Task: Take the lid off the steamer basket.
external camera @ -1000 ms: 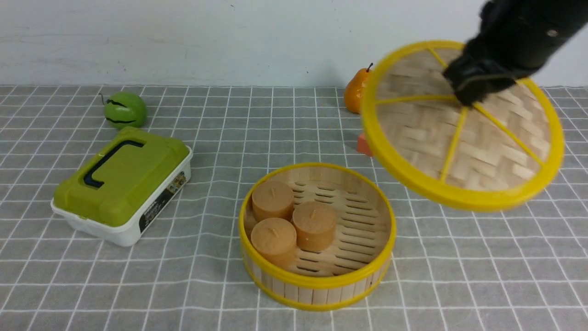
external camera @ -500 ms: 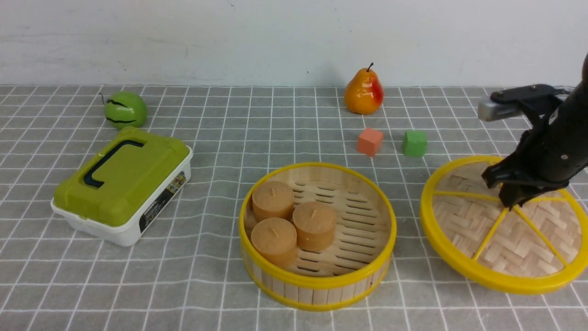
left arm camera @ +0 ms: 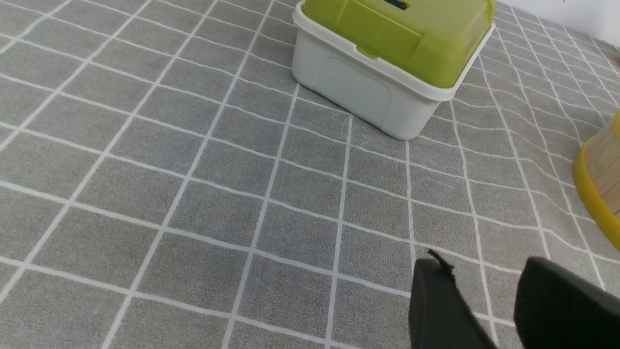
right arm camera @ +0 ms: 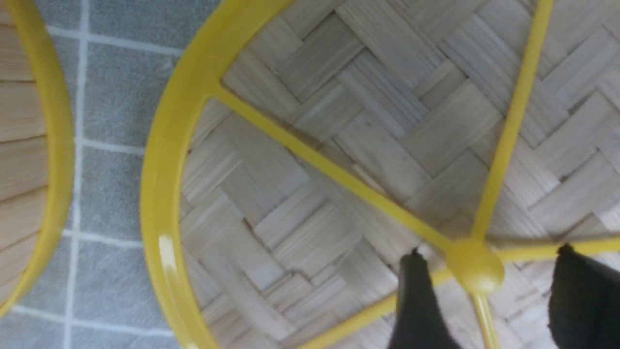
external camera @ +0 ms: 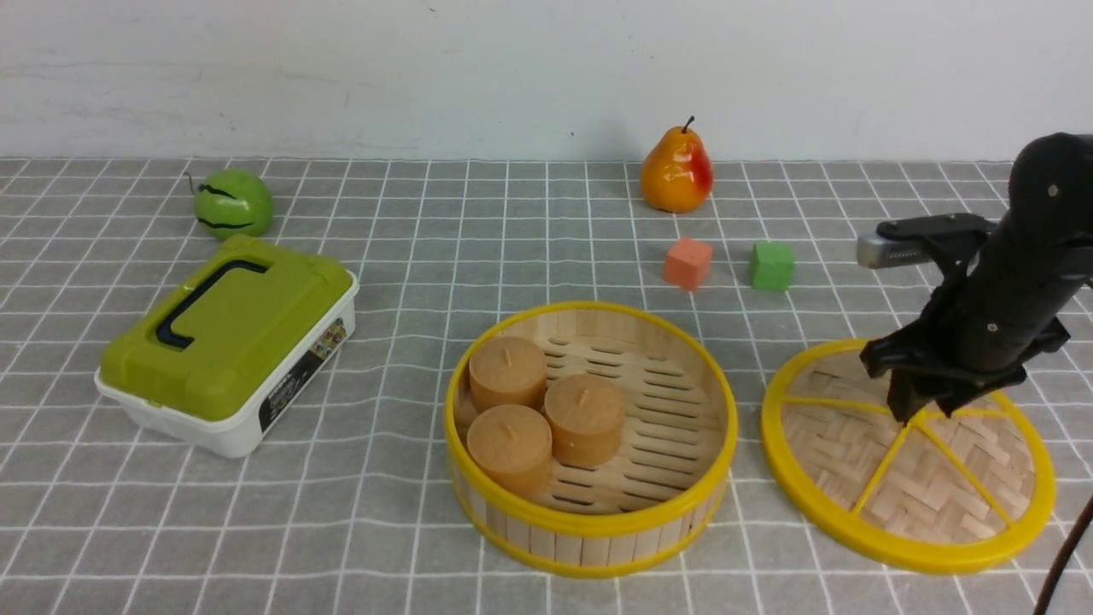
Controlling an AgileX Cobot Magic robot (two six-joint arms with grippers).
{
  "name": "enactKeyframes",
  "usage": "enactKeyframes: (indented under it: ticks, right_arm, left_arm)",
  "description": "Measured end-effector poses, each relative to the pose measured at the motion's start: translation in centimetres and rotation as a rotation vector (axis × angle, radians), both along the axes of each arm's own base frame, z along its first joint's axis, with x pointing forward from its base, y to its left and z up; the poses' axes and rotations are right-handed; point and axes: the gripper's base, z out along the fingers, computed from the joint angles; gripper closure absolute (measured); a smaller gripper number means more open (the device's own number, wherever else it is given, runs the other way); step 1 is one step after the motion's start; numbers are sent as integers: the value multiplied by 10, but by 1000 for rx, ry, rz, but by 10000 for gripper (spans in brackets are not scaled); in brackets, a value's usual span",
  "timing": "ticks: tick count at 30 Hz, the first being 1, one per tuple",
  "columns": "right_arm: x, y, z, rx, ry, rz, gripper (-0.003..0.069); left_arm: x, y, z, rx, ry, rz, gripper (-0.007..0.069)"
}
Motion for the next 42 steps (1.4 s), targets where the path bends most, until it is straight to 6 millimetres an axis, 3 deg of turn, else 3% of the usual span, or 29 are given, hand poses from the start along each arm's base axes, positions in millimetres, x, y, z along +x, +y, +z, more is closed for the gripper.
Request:
enactKeyframes:
  ticks: [3, 4, 6, 7, 8, 11, 12, 15, 17, 21, 23, 30, 42]
  right_arm:
    - [-15, 0, 42, 4, -55, 22, 220]
    - [-17, 0, 46, 5, -61, 23, 213]
    - [-46, -2, 97, 13, -177, 31, 189]
    - [-48, -2, 101, 14, -188, 30, 189]
    - [-70, -3, 126, 23, -259, 33, 188]
    - [-113, -4, 157, 46, -369, 40, 207]
    - [-113, -4, 155, 46, -363, 41, 210]
    - [-161, -5, 166, 61, -458, 52, 293]
    - [-190, -7, 160, 67, -499, 54, 403]
    - [-228, -9, 149, 81, -585, 47, 595]
    - [-241, -10, 141, 87, -628, 41, 657]
    - [-265, -10, 123, 109, -668, 31, 684]
    - [-273, -9, 115, 108, -556, 51, 680]
  left_arm:
    - [0, 0, 0, 0, 0, 0, 386]
    - [0, 0, 0, 0, 0, 0, 386]
    - [0, 0, 0, 0, 0, 0, 386]
    - [0, 0, 0, 0, 0, 0, 386]
    - [0, 0, 0, 0, 0, 0, 386]
    - [0, 0, 0, 0, 0, 0, 386]
    - [0, 0, 0, 0, 0, 0, 386]
    - [0, 0, 0, 0, 0, 0, 386]
    - [0, 0, 0, 0, 0, 0, 386]
    - [0, 0, 0, 0, 0, 0, 386]
    - [0, 0, 0, 0, 0, 0, 386]
    - [0, 0, 0, 0, 0, 0, 386]
    - [0, 0, 0, 0, 0, 0, 386]
